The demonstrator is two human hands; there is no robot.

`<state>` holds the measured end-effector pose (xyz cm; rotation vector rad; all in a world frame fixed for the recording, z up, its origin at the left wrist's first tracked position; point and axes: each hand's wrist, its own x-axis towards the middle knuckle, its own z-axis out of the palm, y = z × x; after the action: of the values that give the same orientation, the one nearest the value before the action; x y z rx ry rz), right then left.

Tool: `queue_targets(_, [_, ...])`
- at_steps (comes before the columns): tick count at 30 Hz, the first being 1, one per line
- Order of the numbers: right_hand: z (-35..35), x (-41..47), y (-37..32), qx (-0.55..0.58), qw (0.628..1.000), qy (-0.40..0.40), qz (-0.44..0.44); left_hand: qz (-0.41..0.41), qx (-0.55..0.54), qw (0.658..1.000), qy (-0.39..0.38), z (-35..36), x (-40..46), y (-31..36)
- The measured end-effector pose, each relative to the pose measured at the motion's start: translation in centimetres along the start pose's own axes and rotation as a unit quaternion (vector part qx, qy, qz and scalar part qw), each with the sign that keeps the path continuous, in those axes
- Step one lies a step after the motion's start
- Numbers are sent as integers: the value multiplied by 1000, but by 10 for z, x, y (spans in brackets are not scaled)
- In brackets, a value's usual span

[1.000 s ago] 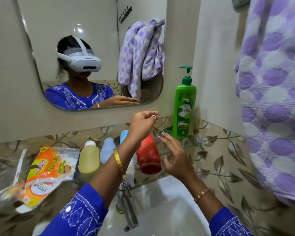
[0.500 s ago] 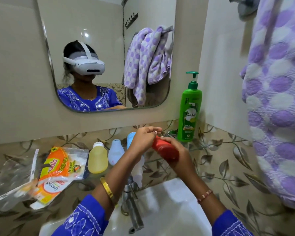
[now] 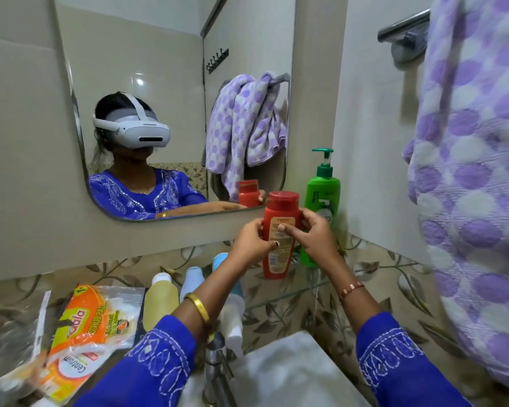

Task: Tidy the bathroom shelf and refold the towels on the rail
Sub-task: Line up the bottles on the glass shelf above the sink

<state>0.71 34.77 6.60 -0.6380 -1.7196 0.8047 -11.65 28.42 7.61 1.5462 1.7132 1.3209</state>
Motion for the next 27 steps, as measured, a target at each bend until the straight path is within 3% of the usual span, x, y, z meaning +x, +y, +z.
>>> queue_targets(5, [11,-12,25,26,998,34,36,7,114,993,-17,7,6,-14])
queue_targets(14, [15,-34,61,-20,995,20,100,-4,187,982,-16,12,21,-12])
queue_targets(27, [19,-34,71,-123,979,109,119,-19,177,984,1,25,28,-9])
